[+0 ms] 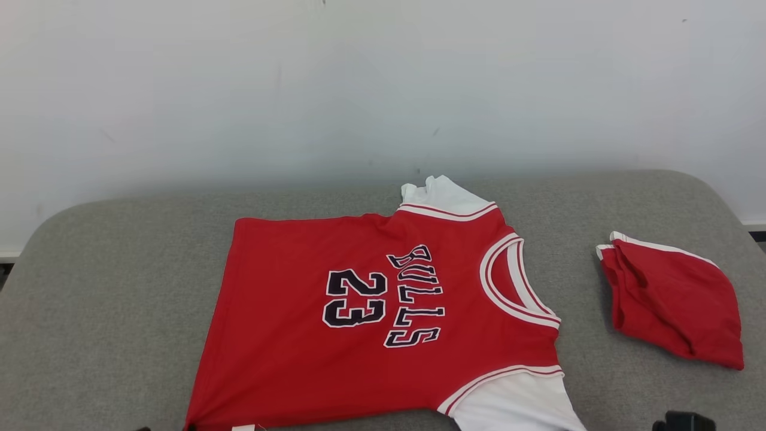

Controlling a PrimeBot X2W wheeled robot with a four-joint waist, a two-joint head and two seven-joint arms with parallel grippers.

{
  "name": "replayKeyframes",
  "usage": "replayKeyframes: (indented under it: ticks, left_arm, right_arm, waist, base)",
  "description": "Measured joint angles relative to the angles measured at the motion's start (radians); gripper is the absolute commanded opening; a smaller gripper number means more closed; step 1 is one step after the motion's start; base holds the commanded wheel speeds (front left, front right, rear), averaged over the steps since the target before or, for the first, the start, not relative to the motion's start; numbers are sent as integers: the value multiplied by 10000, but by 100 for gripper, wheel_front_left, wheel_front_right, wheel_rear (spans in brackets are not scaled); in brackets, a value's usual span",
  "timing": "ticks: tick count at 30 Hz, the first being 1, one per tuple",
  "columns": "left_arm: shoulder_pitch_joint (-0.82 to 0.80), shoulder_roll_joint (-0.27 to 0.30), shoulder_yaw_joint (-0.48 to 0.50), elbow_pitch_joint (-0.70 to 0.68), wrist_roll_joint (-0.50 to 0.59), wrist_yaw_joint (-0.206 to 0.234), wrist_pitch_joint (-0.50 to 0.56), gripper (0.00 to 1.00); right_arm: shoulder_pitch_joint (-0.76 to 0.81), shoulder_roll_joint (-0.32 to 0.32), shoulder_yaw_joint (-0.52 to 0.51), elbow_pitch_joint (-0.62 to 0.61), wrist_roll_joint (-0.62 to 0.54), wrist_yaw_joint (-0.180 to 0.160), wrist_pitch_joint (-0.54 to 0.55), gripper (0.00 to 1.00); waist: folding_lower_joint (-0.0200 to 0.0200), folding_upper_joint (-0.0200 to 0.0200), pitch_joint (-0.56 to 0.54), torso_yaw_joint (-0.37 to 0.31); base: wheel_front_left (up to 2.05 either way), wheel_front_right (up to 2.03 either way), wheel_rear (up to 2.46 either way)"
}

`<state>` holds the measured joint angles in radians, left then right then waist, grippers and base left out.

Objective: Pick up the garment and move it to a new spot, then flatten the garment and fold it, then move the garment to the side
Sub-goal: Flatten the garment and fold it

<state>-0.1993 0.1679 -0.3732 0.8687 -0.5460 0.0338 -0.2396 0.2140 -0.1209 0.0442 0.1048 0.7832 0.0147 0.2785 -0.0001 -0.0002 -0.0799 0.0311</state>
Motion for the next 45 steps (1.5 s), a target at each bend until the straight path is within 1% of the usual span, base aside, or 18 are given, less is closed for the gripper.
replayKeyframes:
  ticks: [2,5,9,12,16,18,22,23,24,25,26,29,31,34,39,41,45]
  left_arm:
    - [107,-6,-56,-88,13,0,0,0]
    - [144,38,-84,-148,17,4,-2,0]
    - [363,102,-100,-215,67,13,-4,0]
    - [532,148,-109,-259,88,17,-4,0]
    - [576,140,-136,-374,88,98,-35,0]
    - [625,144,-132,-422,88,98,-48,0]
    - [725,153,-142,-458,94,100,-48,0]
    - [724,161,-151,-466,104,100,-48,19]
    - [724,171,-173,-466,104,100,-48,19]
    - [724,174,-198,-468,107,100,-48,70]
    - [724,180,-219,-474,117,98,-48,100]
    - [727,184,-278,-487,117,82,-27,100]
    - [729,192,-290,-493,117,40,12,100]
    - [735,226,-253,-583,115,10,4,100]
    - [917,516,-182,-926,123,-12,-2,100]
    - [973,709,-259,-1243,290,-138,-17,100]
    - [972,988,-219,-2178,512,-163,-81,100]
  right_arm:
    - [184,21,148,-82,0,-75,192,0]
    - [421,36,456,-140,2,-77,591,0]
    - [735,25,667,-270,2,-176,1018,0]
    - [818,-4,688,-410,-4,-341,1214,0]
    - [861,-186,623,-424,-113,-652,1375,0]
    - [861,-265,573,-431,-184,-755,1452,0]
    - [858,-339,539,-464,-299,-855,1576,0]
    - [856,-334,539,-468,-297,-865,1624,6]
    - [850,-301,522,-477,-297,-890,1622,6]
    - [838,-257,499,-497,-297,-951,1616,100]
    - [826,-222,485,-510,-297,-951,1616,100]
    - [822,-201,527,-522,-297,-957,1695,100]
    - [820,-217,533,-514,-318,-1030,1712,100]
    - [814,-274,558,-516,-520,-1043,1716,100]
    - [787,-545,470,-642,-1049,-1177,1672,100]
    - [775,-614,320,-744,-1235,-1210,1498,100]
    - [487,-499,-255,-1057,-1404,-1304,698,100]
  waist:
    - [0,0,-8,64]
    - [0,0,-6,108]
    - [1,2,16,144]
    - [1,2,49,153]
    - [1,1,105,155]
    - [1,2,137,155]
    - [1,2,193,161]
    - [1,2,205,162]
    - [1,2,214,162]
    - [1,2,222,161]
    - [1,2,228,159]
    - [1,2,239,159]
    - [2,2,241,165]
    - [2,2,231,180]
    - [2,3,160,220]
    - [2,2,87,257]
    - [1,2,-75,384]
  base:
    - [0,0,0]
    - [0,0,0]
    - [0,0,0]
    - [0,0,0]
    - [0,0,0]
    - [0,0,0]
    - [0,0,0]
    - [0,0,0]
    - [0,0,0]
    - [0,0,0]
    - [0,0,0]
    - [0,0,0]
    - [0,0,0]
    - [0,0,0]
    - [0,0,0]
    - [0,0,0]
    - [0,0,0]
